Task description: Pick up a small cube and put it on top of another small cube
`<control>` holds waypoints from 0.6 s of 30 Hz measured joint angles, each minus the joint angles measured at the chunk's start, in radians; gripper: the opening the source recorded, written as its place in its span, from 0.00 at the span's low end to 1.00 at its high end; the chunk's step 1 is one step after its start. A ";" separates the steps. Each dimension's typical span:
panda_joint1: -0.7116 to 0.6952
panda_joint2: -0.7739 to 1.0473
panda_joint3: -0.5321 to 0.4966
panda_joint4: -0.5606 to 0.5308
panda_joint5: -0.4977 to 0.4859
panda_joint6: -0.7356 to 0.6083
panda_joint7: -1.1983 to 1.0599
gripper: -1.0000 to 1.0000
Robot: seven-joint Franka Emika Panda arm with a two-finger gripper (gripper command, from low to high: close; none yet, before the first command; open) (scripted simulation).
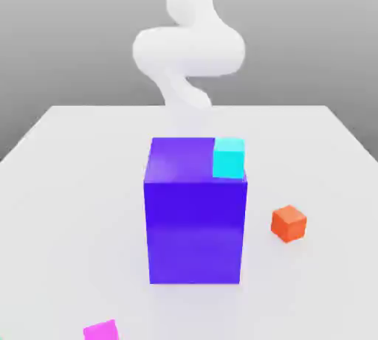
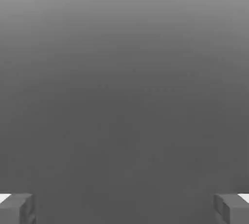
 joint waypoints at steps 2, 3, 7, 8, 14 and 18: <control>-0.026 0.077 0.009 0.002 0.005 0.023 0.059 0.50; -0.038 0.114 0.013 0.003 0.007 0.033 0.088 0.50; -0.083 0.260 0.028 0.007 0.008 0.076 0.205 0.50; -0.093 0.296 0.031 0.008 0.007 0.087 0.235 0.50; -0.145 0.514 0.041 0.013 -0.006 0.151 0.421 0.50; -0.169 0.659 0.033 0.017 -0.018 0.193 0.547 0.50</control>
